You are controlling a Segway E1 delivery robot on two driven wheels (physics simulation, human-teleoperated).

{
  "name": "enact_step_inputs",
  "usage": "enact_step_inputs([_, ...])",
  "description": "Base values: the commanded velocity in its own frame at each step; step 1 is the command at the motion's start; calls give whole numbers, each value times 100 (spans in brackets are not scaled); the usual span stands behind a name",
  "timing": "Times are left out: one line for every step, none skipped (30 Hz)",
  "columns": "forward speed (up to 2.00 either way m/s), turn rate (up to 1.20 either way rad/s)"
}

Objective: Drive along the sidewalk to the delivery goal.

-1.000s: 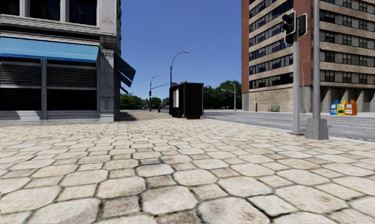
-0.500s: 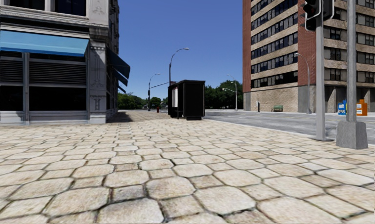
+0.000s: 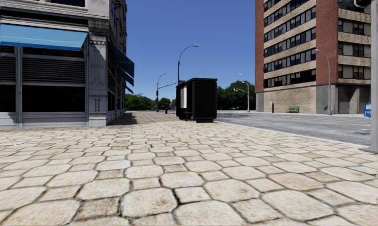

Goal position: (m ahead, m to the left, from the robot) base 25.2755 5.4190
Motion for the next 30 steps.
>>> enact_step_inputs([200, 37])
enact_step_inputs([200, 37])
enact_step_inputs([200, 38])
enact_step_inputs([200, 38])
enact_step_inputs([200, 38])
enact_step_inputs([200, 29])
enact_step_inputs([200, 29])
enact_step_inputs([200, 0])
enact_step_inputs([200, 0])
enact_step_inputs([200, 0])
enact_step_inputs([200, 0])
enact_step_inputs([200, 0])
enact_step_inputs([200, 0])
enact_step_inputs([200, 0])
enact_step_inputs([200, 0])
enact_step_inputs([200, 0])
enact_step_inputs([200, 0])
enact_step_inputs([200, 0])
enact_step_inputs([200, 0])
enact_step_inputs([200, 0])
enact_step_inputs([200, 0])
enact_step_inputs([200, 0])
enact_step_inputs([200, 0])
enact_step_inputs([200, 0])
enact_step_inputs([200, 9])
enact_step_inputs([200, 13])
enact_step_inputs([200, 15])
enact_step_inputs([200, 15])
enact_step_inputs([200, 18])
enact_step_inputs([200, 21])
